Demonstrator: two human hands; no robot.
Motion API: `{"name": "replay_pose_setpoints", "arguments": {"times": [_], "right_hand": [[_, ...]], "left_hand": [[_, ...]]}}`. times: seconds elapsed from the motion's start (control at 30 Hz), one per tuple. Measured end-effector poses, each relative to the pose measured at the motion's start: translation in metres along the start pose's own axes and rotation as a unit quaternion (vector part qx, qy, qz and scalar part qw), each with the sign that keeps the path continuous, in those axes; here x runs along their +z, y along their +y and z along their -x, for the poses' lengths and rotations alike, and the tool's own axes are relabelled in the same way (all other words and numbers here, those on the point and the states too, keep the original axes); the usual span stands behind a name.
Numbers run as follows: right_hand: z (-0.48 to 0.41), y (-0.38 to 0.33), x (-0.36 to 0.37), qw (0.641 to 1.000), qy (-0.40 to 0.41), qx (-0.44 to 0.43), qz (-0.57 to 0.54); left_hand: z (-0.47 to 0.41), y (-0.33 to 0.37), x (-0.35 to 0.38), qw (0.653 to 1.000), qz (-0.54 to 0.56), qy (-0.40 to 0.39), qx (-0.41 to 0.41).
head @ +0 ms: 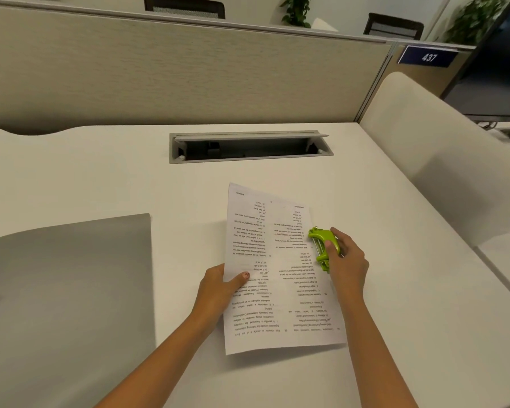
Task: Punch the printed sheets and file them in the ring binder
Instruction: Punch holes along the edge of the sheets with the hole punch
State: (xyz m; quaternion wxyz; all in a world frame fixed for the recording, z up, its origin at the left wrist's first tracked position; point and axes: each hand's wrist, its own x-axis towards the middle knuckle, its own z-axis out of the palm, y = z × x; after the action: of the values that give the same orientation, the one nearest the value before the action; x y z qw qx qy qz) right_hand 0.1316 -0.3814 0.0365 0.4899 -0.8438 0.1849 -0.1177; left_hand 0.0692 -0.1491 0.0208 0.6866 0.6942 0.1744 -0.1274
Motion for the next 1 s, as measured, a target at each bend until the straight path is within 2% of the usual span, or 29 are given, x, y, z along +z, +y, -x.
{"name": "replay_pose_setpoints", "arguments": {"times": [1.0], "right_hand": [[-0.015,-0.003,-0.019,0.995,-0.082,0.036,-0.038]], "left_hand": [[-0.016,0.005,0.006,1.000,0.003,0.019,0.002]]}}
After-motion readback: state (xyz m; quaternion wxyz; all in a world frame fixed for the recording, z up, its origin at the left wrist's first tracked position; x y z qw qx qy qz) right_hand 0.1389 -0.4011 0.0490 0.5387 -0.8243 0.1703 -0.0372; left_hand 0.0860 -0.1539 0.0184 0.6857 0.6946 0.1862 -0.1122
